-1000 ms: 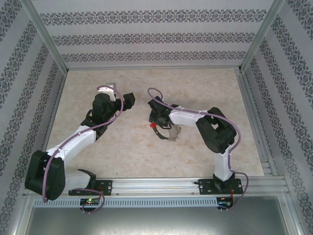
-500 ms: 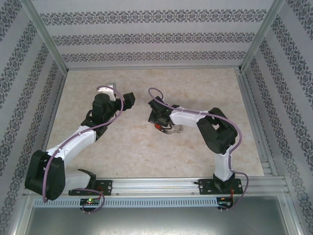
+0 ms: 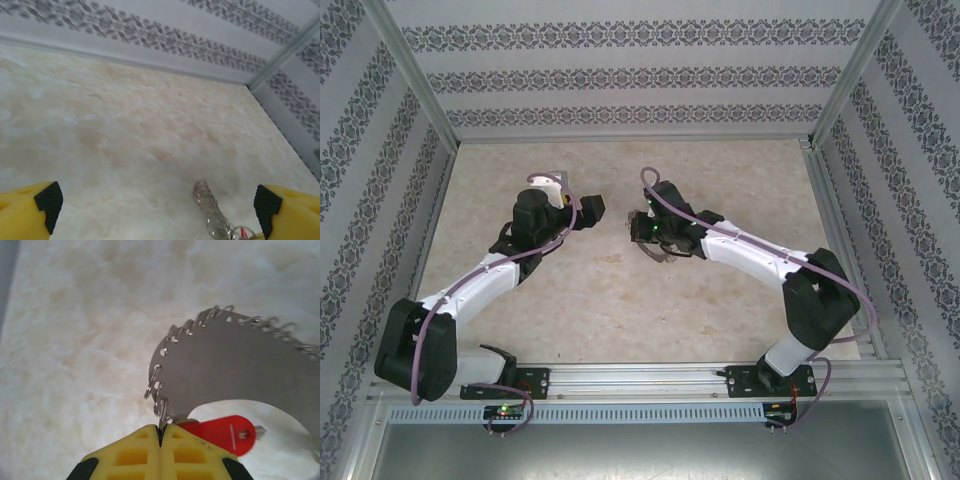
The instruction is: Put the keys on the keyring
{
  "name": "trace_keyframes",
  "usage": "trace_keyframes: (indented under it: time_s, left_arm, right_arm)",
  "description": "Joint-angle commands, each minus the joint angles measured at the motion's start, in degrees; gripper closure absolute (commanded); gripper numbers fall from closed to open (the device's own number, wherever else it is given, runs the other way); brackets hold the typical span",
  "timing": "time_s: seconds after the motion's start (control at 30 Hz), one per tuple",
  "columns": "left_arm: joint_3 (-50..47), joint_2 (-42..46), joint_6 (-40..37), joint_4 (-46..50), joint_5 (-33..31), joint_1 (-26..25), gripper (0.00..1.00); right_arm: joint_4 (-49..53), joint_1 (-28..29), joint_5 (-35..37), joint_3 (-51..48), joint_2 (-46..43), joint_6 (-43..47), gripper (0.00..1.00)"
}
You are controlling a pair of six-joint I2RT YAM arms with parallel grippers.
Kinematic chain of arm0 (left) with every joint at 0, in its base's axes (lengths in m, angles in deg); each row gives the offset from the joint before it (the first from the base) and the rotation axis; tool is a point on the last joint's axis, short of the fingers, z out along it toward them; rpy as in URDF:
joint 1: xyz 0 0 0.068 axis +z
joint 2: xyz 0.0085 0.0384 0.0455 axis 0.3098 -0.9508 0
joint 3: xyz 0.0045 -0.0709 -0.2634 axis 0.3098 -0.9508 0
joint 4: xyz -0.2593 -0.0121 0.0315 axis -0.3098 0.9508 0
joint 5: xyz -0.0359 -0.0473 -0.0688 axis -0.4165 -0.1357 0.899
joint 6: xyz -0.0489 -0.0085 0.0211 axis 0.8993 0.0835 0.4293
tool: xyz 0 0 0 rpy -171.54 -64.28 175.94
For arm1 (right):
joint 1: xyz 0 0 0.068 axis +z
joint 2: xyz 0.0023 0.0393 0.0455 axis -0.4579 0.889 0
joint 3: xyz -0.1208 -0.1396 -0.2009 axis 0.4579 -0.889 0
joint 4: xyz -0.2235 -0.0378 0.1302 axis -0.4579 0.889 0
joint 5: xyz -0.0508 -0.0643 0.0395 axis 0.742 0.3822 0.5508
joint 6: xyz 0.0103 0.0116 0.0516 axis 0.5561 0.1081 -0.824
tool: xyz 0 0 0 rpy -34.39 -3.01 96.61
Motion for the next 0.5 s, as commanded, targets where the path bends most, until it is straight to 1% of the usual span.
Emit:
trace_keyframes:
  time_s: [0.0,0.07,0.13,0.2,0.3,0.33,0.4,0.47]
  left_arm:
    - [2.43,-1.23,1.20,0.98,10.12,0.44,0.00]
    - [2.45,-0.97,1.88,1.81,9.72,0.45,0.00]
    - [2.01,0.22,2.03,2.79,6.87,0.50,0.00]
    - [1.52,1.49,1.95,3.29,5.13,0.44,0.00]
    - [2.02,2.57,1.81,4.51,4.09,0.42,0.00]
    - [2.38,2.67,1.73,5.03,3.95,0.41,0.00]
    - [3.15,2.74,1.46,6.01,3.70,0.46,0.00]
    - [3.66,2.60,1.33,6.37,3.46,0.42,0.00]
  right_arm:
    - [-0.99,-3.10,-7.94,1.36,-3.19,6.70,1.00]
    - [-2.90,-4.76,-11.77,0.80,-4.20,6.04,1.00]
    - [-7.68,-6.11,-17.39,-0.93,-4.87,4.18,1.00]
    - [-16.85,-7.40,-23.55,-4.18,-5.12,0.27,1.00]
    - [-31.28,-9.20,-29.83,-9.35,-4.17,-7.54,1.00]
    - [-35.61,-9.96,-31.19,-10.82,-3.24,-10.50,1.00]
    - [-40.54,-11.58,-32.48,-13.12,-1.36,-14.21,1.00]
    - [-39.92,-13.13,-31.56,-14.68,0.25,-14.32,1.00]
